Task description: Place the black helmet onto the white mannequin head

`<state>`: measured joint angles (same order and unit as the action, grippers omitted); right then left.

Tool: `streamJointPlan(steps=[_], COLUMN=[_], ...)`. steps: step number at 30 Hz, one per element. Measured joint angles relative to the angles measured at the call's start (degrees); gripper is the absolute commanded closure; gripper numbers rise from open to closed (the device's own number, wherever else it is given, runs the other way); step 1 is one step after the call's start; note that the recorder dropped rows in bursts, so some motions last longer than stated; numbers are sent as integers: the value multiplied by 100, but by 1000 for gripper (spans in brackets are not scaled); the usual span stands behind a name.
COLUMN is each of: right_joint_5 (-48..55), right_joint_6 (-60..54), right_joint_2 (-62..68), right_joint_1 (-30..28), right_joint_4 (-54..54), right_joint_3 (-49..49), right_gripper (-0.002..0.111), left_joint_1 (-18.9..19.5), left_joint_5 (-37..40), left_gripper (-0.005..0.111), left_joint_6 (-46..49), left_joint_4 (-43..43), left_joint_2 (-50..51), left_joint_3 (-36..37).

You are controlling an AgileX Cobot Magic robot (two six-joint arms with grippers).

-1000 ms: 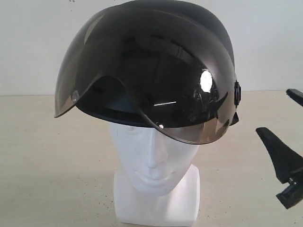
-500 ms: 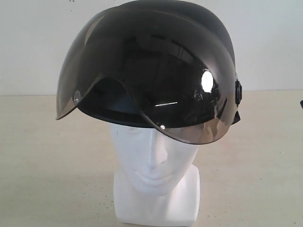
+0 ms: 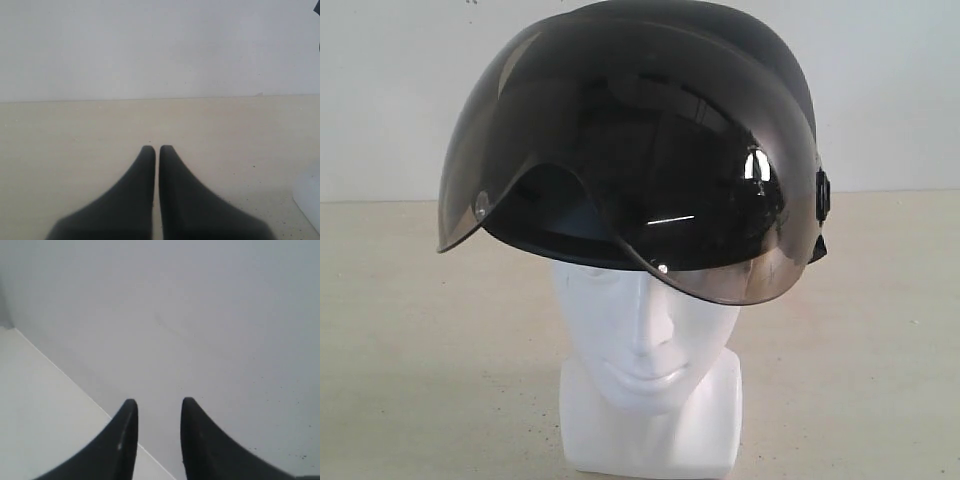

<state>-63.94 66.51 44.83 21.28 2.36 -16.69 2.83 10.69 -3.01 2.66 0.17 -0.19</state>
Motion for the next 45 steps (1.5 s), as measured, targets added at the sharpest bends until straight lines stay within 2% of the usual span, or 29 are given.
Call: streamJointPlan(steps=[4, 7, 9, 12, 13, 15, 20, 24, 26, 30, 38, 45], right_joint_5=[1667, 3450, 5002, 7084, 7738, 8912, 11466, 12916, 13243, 13258, 12049, 11145], right_joint_6=[-866, -1553, -2119, -3107, -3362, -3712, -4631, -5177, -5479, -6252, -6922, -7581], right_joint_2=[0, 0, 0, 0, 0, 0, 0, 0, 0, 0, 0, 46], right_joint_1=[0, 0, 0, 0, 0, 0, 0, 0, 0, 0, 0, 0], right_joint_4=[-412, -838, -1052, -1242, -1361, -1650, -2018, -1769, -1373, -395, 986, 2089], right_joint_3=[-1136, -2004, -2723, -3673, -3931, -4316, -4829, -4782, -4704, -4478, -3355, -2753], right_gripper=[79, 79, 81, 91, 98, 108, 108, 108, 108, 108, 108, 108], left_joint_1=[0, 0, 0, 0, 0, 0, 0, 0, 0, 0, 0, 0], left_joint_5=[0, 0, 0, 0, 0, 0, 0, 0, 0, 0, 0, 0], left_gripper=[102, 102, 102, 102, 102, 102, 102, 102, 102, 102, 102, 102], left_joint_6=[0, 0, 0, 0, 0, 0, 0, 0, 0, 0, 0, 0], left_joint_4=[0, 0, 0, 0, 0, 0, 0, 0, 0, 0, 0, 0], left_joint_2=[0, 0, 0, 0, 0, 0, 0, 0, 0, 0, 0, 0], left_joint_3=[0, 0, 0, 0, 0, 0, 0, 0, 0, 0, 0, 0])
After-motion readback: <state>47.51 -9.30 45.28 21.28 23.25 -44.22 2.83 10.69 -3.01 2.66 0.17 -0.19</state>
